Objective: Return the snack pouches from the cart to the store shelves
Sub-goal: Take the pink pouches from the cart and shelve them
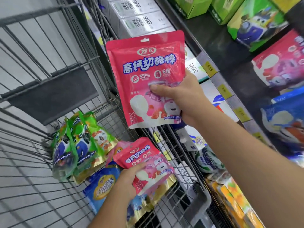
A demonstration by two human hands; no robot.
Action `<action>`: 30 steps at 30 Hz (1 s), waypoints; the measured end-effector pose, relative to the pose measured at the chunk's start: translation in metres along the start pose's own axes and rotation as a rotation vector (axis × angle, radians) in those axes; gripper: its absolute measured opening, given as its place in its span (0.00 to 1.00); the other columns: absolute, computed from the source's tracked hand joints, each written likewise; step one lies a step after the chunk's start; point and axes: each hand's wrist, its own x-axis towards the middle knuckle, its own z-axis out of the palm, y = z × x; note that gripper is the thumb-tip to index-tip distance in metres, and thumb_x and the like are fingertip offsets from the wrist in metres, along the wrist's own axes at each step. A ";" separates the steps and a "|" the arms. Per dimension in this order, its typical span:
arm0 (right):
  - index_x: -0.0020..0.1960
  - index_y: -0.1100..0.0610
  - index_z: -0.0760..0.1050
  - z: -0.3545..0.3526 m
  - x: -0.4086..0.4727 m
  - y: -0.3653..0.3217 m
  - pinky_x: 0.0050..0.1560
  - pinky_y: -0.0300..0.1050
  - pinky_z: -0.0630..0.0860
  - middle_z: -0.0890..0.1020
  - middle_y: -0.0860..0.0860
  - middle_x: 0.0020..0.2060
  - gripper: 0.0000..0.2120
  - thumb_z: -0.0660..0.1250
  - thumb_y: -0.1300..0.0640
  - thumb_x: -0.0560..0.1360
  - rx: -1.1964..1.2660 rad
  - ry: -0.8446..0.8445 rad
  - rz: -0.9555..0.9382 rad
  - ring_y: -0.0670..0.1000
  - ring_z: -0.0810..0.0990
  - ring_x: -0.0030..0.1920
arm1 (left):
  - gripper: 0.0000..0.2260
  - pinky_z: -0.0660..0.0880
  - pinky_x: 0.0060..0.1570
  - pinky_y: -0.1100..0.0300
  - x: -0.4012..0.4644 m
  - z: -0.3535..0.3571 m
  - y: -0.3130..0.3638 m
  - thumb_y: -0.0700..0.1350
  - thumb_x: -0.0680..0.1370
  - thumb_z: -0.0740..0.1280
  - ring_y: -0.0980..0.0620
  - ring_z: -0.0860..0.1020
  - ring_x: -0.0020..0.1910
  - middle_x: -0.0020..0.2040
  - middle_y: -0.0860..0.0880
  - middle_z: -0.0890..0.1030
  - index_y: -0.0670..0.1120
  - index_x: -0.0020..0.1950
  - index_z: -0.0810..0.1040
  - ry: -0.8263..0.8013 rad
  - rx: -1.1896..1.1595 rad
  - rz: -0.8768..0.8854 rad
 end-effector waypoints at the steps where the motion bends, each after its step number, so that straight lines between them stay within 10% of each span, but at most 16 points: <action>1: 0.53 0.62 0.79 0.000 0.000 0.001 0.43 0.49 0.84 0.87 0.59 0.46 0.16 0.77 0.71 0.67 0.003 -0.005 -0.004 0.58 0.87 0.44 | 0.15 0.76 0.60 0.32 0.001 0.003 0.002 0.40 0.70 0.79 0.32 0.84 0.54 0.52 0.35 0.86 0.37 0.55 0.84 -0.020 -0.035 -0.003; 9: 0.40 0.53 0.83 0.002 0.000 0.010 0.41 0.53 0.85 0.87 0.59 0.39 0.13 0.76 0.71 0.67 0.015 -0.047 -0.049 0.61 0.85 0.39 | 0.26 0.77 0.57 0.29 0.001 0.009 0.022 0.35 0.70 0.78 0.32 0.83 0.55 0.58 0.33 0.83 0.36 0.66 0.75 0.096 -0.007 0.110; 21: 0.55 0.58 0.78 -0.023 -0.029 -0.029 0.43 0.46 0.83 0.88 0.53 0.46 0.18 0.76 0.70 0.68 0.130 0.226 -0.100 0.54 0.87 0.46 | 0.10 0.79 0.25 0.59 -0.156 -0.052 0.119 0.32 0.70 0.77 0.50 0.85 0.29 0.37 0.47 0.87 0.44 0.45 0.83 0.274 0.229 0.815; 26: 0.58 0.59 0.77 -0.080 -0.060 -0.044 0.49 0.52 0.83 0.87 0.55 0.48 0.19 0.75 0.70 0.69 0.128 0.456 -0.161 0.57 0.86 0.49 | 0.14 0.83 0.40 0.48 -0.223 -0.008 0.180 0.34 0.65 0.79 0.45 0.85 0.37 0.43 0.47 0.88 0.47 0.47 0.85 0.126 0.367 1.067; 30: 0.54 0.55 0.78 -0.124 -0.078 -0.040 0.44 0.47 0.83 0.87 0.53 0.45 0.18 0.76 0.69 0.68 0.164 0.594 -0.173 0.54 0.87 0.45 | 0.12 0.82 0.29 0.53 -0.230 0.061 0.196 0.33 0.66 0.78 0.48 0.86 0.32 0.40 0.46 0.88 0.42 0.47 0.85 -0.068 0.448 1.104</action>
